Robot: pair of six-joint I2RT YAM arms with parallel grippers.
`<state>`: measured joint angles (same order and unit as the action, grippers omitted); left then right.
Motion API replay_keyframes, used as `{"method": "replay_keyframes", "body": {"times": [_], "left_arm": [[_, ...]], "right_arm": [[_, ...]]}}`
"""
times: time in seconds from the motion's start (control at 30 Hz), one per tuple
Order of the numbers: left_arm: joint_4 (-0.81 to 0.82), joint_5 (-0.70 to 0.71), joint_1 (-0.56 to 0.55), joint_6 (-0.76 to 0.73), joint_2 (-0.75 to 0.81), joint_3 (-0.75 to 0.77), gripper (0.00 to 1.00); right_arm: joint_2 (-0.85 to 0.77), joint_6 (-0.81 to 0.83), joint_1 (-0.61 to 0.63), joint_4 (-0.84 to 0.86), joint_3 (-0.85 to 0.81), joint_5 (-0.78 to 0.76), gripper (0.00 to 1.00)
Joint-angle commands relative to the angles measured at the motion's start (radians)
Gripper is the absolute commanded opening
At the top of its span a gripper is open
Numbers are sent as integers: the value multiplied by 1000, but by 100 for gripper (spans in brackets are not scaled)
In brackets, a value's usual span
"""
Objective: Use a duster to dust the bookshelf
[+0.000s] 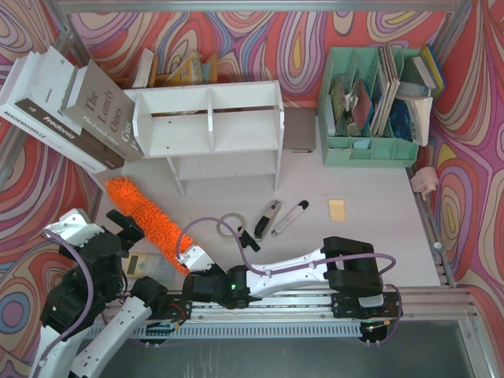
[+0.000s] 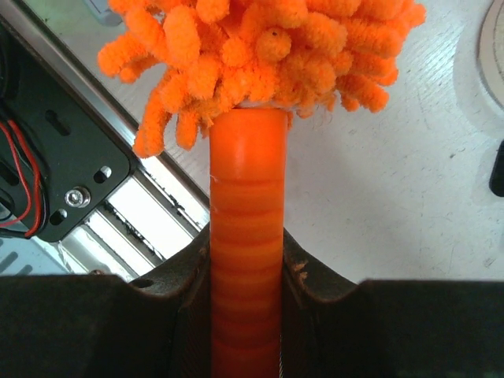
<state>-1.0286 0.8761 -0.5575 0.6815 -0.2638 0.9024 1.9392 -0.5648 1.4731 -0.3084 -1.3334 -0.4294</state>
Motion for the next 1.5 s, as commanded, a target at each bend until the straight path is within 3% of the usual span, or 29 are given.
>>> {"method": "replay_keyframes", "body": {"times": [0.0, 0.27, 0.77, 1.2, 1.47], "left_arm": [[4, 1, -5, -4, -2, -4, 98], [0, -61, -5, -9, -42, 21, 98], [2, -46, -4, 3, 28, -8, 98], [8, -50, -5, 7, 55, -14, 98], [12, -56, -5, 6, 62, -18, 98]], "right_arm": [[-77, 34, -5, 83, -28, -73, 0], [-104, 113, -5, 102, -103, -129, 0], [-9, 22, -8, 23, -14, -22, 0], [-114, 118, -20, 71, -98, -159, 0], [-91, 50, -27, 42, -62, -120, 0]]}}
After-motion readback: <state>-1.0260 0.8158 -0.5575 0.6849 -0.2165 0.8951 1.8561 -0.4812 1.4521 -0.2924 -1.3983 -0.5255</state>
